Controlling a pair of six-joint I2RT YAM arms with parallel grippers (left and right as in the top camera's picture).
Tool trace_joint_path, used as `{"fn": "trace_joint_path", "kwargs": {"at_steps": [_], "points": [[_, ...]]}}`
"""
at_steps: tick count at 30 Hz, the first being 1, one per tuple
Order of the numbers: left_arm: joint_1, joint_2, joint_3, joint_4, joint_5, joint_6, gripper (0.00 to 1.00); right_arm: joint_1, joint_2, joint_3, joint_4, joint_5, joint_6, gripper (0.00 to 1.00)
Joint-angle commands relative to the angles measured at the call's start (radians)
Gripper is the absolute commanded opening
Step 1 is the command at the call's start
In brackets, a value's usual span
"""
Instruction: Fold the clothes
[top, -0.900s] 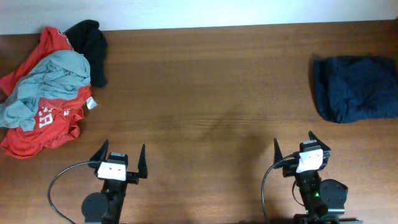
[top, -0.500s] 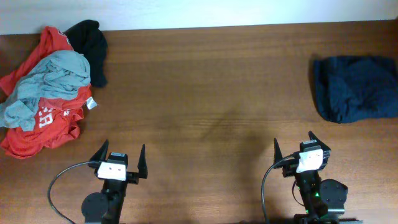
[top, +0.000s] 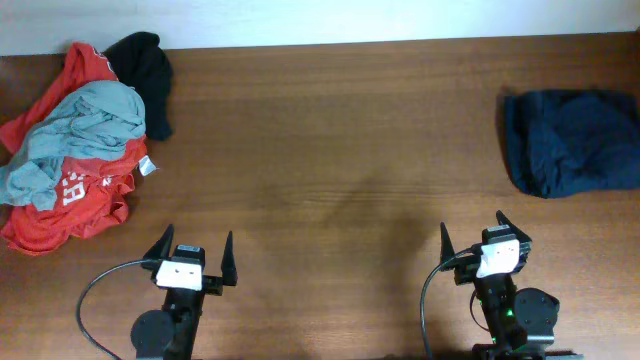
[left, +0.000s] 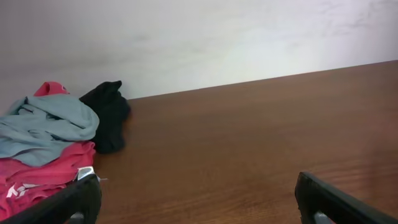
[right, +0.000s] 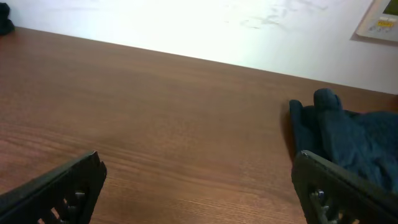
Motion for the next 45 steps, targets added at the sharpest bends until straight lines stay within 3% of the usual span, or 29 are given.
{"fn": "trace_joint_path", "kwargs": {"at_steps": [1,10,17,22,26,32,38,45], "points": [[0.005,-0.01,-0.007,0.024,-0.014,0.019,0.99,0.007,-0.009,-0.006,-0.002,0.012,0.008,0.99],[0.005,-0.01,-0.007,0.05,0.011,0.019,0.99,0.007,-0.009,-0.006,0.008,0.011,0.008,0.99],[0.005,-0.01,-0.007,0.158,0.202,0.016,0.99,0.007,-0.009,-0.006,0.081,-0.184,0.009,0.99],[0.006,-0.003,0.007,0.162,0.236,-0.032,0.99,0.007,-0.009,0.005,0.164,-0.229,0.208,0.99],[0.005,0.074,0.082,0.089,0.229,-0.045,0.99,0.007,0.002,0.055,0.157,-0.272,0.242,0.99],[0.005,0.378,0.323,0.042,0.214,-0.043,0.99,0.007,0.143,0.229,0.043,-0.282,0.244,0.99],[0.006,0.767,0.62,-0.042,0.361,0.043,0.99,0.007,0.463,0.512,-0.102,-0.36,0.244,0.99],[0.005,1.189,1.058,-0.441,0.618,0.108,0.99,0.008,0.883,0.961,-0.465,-0.378,0.24,0.98]]}}
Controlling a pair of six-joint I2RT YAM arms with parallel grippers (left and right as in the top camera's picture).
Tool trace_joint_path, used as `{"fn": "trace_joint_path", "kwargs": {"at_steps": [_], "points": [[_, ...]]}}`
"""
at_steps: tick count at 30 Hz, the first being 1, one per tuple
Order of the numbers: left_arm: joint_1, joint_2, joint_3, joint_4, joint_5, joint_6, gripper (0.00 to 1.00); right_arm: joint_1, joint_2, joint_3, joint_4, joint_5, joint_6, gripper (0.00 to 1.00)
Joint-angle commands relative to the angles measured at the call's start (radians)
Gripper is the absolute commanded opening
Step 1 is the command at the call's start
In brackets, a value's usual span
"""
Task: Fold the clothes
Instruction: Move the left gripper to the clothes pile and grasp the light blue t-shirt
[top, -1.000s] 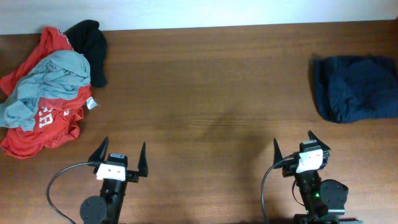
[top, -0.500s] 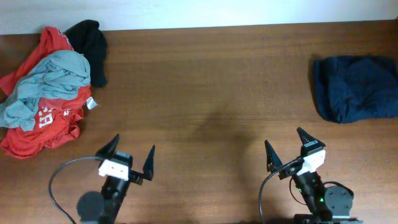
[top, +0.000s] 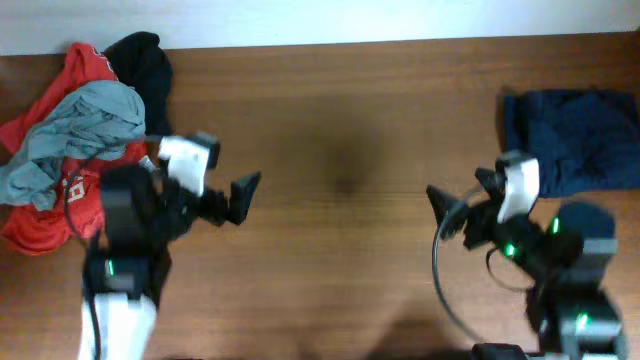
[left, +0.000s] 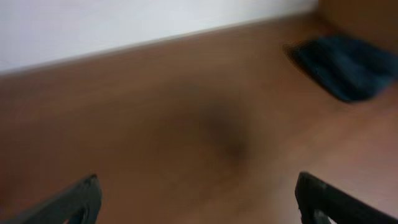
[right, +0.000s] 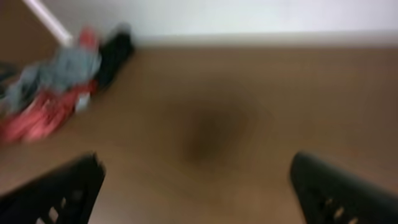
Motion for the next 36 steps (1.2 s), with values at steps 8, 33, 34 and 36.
{"fn": "trace_joint_path", "kwargs": {"at_steps": [8,33,34,36], "points": [[-0.001,0.404,0.265,-0.225,0.237,0.063,0.99,0.007,0.439,0.397,-0.256,-0.169,0.019,0.99],[0.133,0.54,0.511,-0.212,-0.877,-0.213,0.95,0.453,0.753,0.504,-0.158,0.432,0.122,1.0],[0.137,0.566,0.511,-0.225,-0.949,-0.253,0.93,0.459,0.773,0.504,-0.162,0.432,0.122,1.0],[0.161,0.608,0.511,-0.252,-0.994,-0.379,0.93,0.459,0.802,0.504,-0.175,0.431,0.122,1.0]]}}
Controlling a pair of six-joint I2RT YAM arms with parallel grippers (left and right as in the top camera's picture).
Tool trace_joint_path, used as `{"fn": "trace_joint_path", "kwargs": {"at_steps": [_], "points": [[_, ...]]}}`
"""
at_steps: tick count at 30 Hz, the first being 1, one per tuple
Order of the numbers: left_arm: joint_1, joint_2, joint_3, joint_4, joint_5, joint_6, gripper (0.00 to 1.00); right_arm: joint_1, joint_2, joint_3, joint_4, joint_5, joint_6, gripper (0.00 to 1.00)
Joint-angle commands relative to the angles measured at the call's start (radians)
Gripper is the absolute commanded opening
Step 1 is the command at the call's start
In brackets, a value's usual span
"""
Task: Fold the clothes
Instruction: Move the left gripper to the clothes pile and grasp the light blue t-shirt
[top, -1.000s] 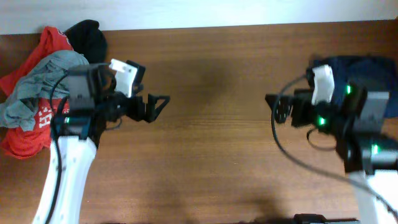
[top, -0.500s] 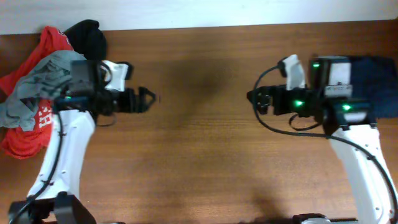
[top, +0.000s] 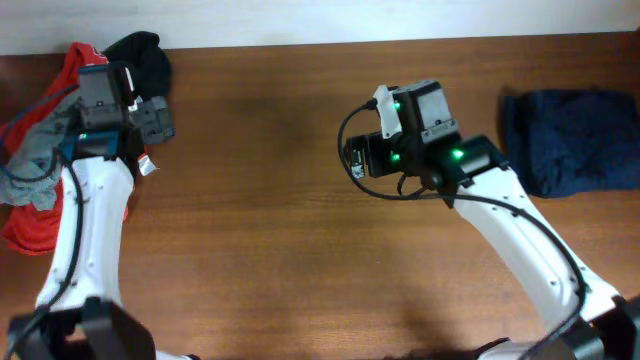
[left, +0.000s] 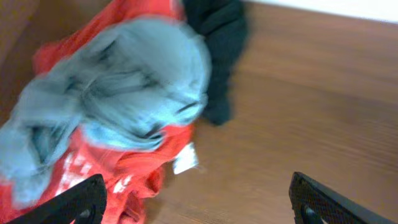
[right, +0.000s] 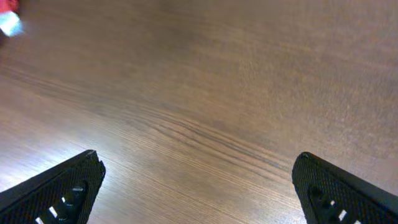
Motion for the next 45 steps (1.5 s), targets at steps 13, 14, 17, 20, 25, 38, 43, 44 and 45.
{"fn": "trace_joint_path", "kwargs": {"at_steps": [13,14,17,20,25,38,43,44,45], "points": [[0.162,0.179,0.008,-0.003,-0.158,-0.333,0.45,0.008,0.038,0.015,-0.028,0.035,0.019,1.0],[0.167,0.193,0.008,0.004,-0.15,-0.333,0.44,0.008,0.038,0.015,-0.028,0.035,0.019,1.0],[0.175,0.236,0.008,0.034,-0.134,-0.333,0.43,0.008,0.038,0.015,-0.031,0.035,0.019,1.0],[0.177,0.286,0.008,0.09,-0.121,-0.333,0.43,0.008,0.038,0.015,-0.04,0.035,0.019,1.0],[0.177,0.339,0.008,0.175,-0.075,-0.333,0.43,0.008,0.038,0.015,-0.043,0.035,0.019,0.99],[0.177,0.35,0.007,0.271,0.002,-0.332,0.43,0.008,0.069,0.015,-0.039,0.035,0.019,0.99],[0.177,0.354,0.006,0.237,0.002,-0.332,0.32,0.008,0.072,0.015,-0.038,0.035,0.019,0.99],[0.177,0.354,0.006,0.226,0.002,-0.333,0.27,0.008,0.072,0.015,-0.038,0.035,0.019,0.99],[0.177,0.354,0.006,0.215,0.002,-0.332,0.2,0.008,0.072,0.015,-0.039,0.035,0.019,0.99]]}}
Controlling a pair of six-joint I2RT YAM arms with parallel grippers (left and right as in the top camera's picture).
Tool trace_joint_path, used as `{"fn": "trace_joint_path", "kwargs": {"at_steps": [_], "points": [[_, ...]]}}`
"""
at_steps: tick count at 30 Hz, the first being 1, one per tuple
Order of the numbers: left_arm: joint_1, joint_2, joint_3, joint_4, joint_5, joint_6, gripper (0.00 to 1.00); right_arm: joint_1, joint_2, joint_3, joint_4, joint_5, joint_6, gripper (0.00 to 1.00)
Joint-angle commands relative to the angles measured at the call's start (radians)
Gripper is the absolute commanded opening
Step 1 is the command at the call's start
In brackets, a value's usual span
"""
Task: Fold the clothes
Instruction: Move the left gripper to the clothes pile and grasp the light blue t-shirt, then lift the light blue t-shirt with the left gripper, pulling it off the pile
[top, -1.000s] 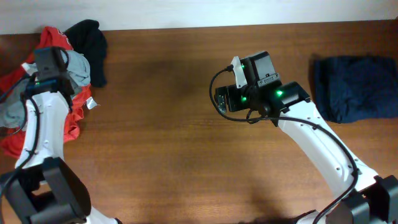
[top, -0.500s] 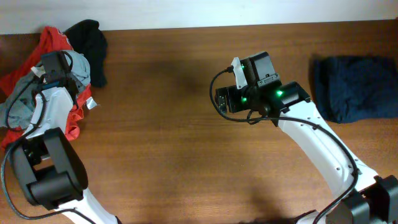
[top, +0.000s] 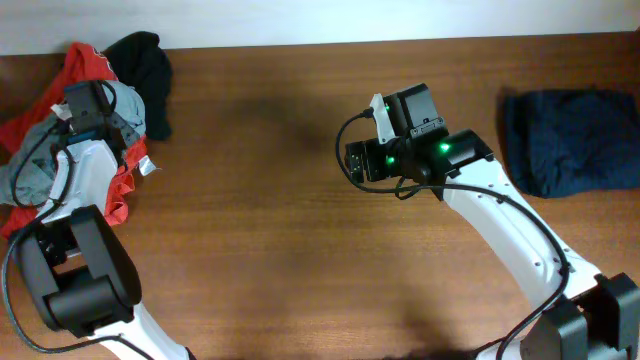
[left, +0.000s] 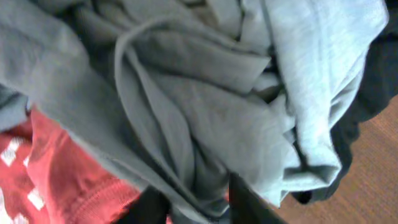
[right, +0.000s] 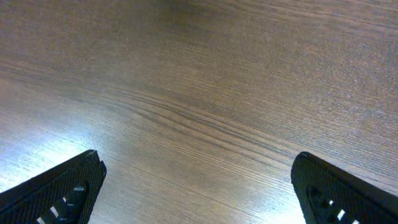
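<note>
A pile of clothes lies at the table's far left: a grey shirt on top of a red shirt, with a black garment behind. My left gripper is down in the pile. In the left wrist view its fingers stand close together with a fold of the grey shirt pinched between them, the left gripper shut on it; red shirt shows beneath. My right gripper hangs open over bare wood mid-table, the right gripper holding nothing.
A navy garment lies bunched at the far right of the brown wooden table. A white wall runs along the table's back edge. A white tag pokes out of the pile at its right side.
My left gripper was open above the pile; now it is down in it, shut on a fold of the grey shirt. The right arm has barely shifted and stays open.
Both arms first rested open at the table's near edge. Then both were raised and blurred, turned toward the middle. Later the left hung open over the clothes pile and the right over mid-table. Now the left grips the grey shirt.
</note>
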Motion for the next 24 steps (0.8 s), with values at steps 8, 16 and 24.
{"fn": "trace_joint_path", "kwargs": {"at_steps": [8,16,24], "points": [[0.003,-0.018,0.036,-0.042,0.045,0.037,0.01,0.005,0.006,0.015,0.004,0.016,0.011,0.99],[0.003,-0.164,0.249,-0.191,0.107,0.05,0.01,0.005,0.005,0.023,0.005,-0.025,0.012,0.97],[0.002,-0.311,0.435,-0.309,0.223,0.069,0.01,0.004,0.003,0.075,-0.009,-0.119,0.012,0.95]]}}
